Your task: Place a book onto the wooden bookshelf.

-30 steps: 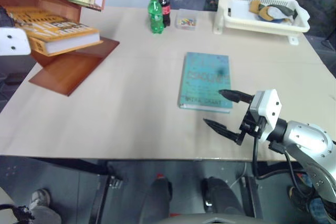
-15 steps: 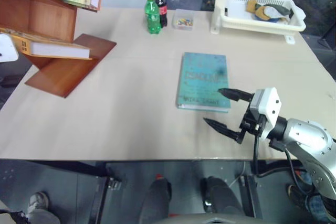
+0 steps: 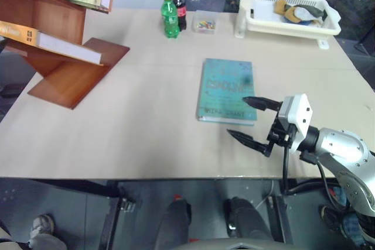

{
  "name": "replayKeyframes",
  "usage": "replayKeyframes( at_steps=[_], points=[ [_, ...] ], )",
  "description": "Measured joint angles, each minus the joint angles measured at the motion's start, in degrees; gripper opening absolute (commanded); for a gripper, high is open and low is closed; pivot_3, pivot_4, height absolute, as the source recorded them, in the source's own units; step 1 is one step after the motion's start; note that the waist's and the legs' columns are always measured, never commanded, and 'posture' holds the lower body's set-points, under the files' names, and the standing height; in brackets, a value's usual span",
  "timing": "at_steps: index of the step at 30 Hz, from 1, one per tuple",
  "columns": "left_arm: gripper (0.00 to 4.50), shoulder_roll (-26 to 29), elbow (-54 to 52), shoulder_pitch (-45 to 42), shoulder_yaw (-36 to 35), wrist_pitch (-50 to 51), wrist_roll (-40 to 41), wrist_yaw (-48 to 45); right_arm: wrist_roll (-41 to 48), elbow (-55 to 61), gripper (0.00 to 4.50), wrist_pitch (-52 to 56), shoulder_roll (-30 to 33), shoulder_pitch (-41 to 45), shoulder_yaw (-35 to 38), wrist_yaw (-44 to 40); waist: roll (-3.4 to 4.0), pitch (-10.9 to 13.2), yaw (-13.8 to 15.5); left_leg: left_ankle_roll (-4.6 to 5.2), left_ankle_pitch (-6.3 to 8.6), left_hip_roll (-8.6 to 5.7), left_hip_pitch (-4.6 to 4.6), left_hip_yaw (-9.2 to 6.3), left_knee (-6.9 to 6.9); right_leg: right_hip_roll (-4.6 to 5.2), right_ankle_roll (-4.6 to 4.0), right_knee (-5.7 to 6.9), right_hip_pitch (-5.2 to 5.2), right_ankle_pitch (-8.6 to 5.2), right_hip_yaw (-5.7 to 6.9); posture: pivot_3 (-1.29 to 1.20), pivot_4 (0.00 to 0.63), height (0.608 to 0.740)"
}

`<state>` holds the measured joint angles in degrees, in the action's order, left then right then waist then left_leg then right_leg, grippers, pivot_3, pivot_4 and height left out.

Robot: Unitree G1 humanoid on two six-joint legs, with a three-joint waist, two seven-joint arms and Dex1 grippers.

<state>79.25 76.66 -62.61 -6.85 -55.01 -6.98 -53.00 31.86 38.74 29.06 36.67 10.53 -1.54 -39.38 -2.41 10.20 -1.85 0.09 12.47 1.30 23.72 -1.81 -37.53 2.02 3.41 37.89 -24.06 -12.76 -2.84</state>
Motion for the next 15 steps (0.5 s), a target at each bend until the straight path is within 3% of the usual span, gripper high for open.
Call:
replayKeyframes(
  at_steps=[5,12,15],
  points=[
    [4.47,-2.5,-4.8,1.1,-6.0,1.5,11.0,-13.4,-0.1,-2.8,4.5,-0.9,0.1,2.4,-0.1,-2.6,-0.03,0.0,-0.1,0.0,0.0,0.0,0.01,0.01,-0.1,0.0,-0.01,0.04,0.02,0.01,-0.02,0.0,0.15,0.74],
    [4.47,-6.2,-12.6,9.3,-10.2,7.9,22.0,-27.1,-0.9,-5.8,4.5,-2.1,0.1,3.6,-0.3,-5.2,0.04,0.0,-0.1,0.0,0.0,0.03,-0.04,-0.04,-0.14,-0.01,-0.02,0.11,0.07,0.01,0.01,0.0,0.15,0.74],
    [3.61,-13.3,-24.8,14.1,-11.8,18.1,29.8,-28.2,-1.2,-6.2,4.5,-2.2,0.1,4.0,-0.3,-5.5,0.1,0.0,0.7,0.0,0.0,0.05,-0.02,-0.1,-0.35,0.01,-0.01,0.11,0.17,0.02,0.06,0.0,0.15,0.74]
  ],
)
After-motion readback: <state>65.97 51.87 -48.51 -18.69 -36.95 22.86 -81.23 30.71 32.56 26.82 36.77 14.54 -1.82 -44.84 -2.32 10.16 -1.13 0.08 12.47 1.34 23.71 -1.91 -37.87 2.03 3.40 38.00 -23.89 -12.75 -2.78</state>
